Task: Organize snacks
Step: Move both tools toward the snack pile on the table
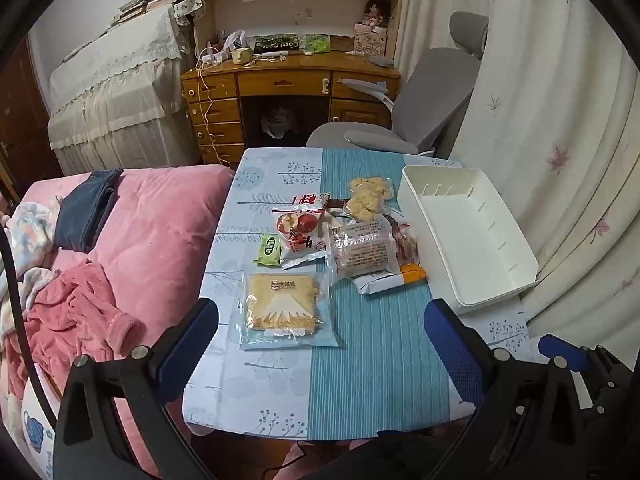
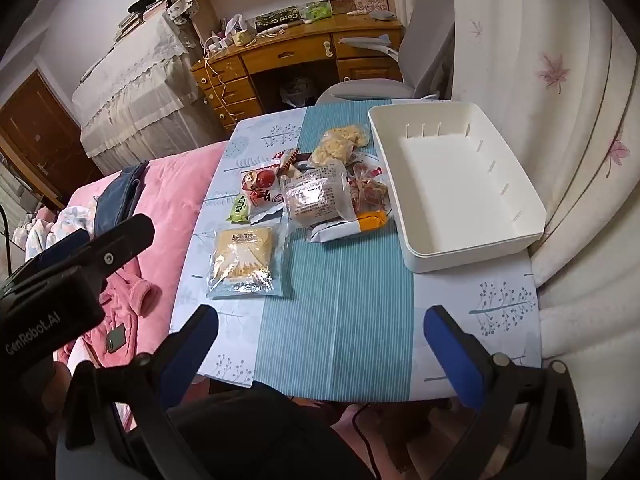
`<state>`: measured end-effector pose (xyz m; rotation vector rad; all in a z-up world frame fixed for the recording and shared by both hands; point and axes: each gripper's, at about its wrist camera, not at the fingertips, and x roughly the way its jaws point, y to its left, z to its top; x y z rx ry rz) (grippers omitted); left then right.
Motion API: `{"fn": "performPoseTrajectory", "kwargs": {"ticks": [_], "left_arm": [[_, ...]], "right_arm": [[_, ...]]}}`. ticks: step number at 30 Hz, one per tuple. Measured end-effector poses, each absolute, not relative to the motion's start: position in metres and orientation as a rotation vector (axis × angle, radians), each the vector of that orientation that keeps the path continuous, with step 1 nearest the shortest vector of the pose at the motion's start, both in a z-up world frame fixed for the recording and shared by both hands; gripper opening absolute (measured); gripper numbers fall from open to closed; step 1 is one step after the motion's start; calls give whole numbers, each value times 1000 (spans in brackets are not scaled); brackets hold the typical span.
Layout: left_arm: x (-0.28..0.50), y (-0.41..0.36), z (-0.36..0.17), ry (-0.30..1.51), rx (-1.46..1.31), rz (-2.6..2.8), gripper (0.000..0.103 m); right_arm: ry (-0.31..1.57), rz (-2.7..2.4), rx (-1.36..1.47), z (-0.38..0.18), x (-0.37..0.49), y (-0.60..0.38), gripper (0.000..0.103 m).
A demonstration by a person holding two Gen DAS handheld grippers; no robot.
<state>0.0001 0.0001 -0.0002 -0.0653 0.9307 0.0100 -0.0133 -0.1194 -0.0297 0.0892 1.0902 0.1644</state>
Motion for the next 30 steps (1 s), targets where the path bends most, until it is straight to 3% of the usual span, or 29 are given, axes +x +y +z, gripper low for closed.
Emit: {"fn": "performPoseTrajectory", "kwargs": {"ticks": [27, 30], "left_arm": [[-1, 1, -6, 953, -123, 0, 102], [0, 0, -5, 945, -127, -2, 97]], "right_arm": [[1110, 176, 79, -34, -11, -118, 103], [1108, 176, 86, -35, -11, -117, 103]]}}
